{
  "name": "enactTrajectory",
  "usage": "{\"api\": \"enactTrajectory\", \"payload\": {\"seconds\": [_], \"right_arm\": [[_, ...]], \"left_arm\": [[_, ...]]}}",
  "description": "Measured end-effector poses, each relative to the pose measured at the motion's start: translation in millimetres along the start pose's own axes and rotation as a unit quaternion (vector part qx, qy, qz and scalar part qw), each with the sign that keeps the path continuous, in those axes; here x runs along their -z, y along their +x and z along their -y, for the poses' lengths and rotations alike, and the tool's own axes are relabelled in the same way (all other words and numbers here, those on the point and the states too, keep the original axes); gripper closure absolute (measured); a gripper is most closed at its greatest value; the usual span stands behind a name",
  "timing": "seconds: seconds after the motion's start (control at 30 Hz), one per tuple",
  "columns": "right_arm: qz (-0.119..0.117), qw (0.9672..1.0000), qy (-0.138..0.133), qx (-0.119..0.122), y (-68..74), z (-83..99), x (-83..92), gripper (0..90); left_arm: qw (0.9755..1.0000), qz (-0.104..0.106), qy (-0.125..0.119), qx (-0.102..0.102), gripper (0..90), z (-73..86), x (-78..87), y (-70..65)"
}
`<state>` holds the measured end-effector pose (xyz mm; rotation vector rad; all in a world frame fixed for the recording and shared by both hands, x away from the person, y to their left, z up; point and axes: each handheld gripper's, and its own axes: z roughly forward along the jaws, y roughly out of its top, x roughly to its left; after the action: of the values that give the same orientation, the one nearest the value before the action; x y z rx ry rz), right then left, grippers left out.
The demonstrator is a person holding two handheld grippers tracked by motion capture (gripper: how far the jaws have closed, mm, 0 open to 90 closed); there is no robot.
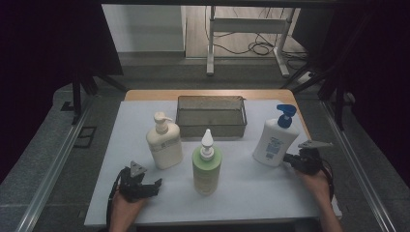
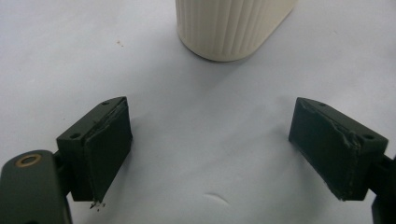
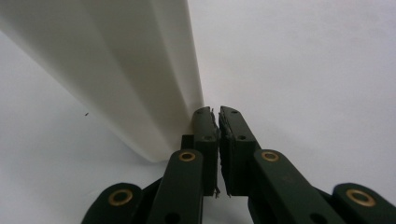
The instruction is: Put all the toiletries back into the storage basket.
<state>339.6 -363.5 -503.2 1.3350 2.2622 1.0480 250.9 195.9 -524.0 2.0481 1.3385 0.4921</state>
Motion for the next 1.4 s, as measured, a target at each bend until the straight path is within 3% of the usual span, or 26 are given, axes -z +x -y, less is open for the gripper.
{"api": "enactTrajectory", "payload": {"seconds": [1.3, 1.4], "right_arm": [[-0.025, 0.9993, 0.009, 0.027, 28.8, 7.7, 3.8, 83.1], [-0.029, 0.9994, 0.004, 0.020, 27.5, 7.9, 5.1, 82.4]], "left_arm": [[1.0000, 0.000, 0.000, 0.000, 13.0, -0.1, 0.0, 0.0], [1.0000, 0.000, 0.000, 0.000, 13.1, 0.0, 0.0, 0.0]]}}
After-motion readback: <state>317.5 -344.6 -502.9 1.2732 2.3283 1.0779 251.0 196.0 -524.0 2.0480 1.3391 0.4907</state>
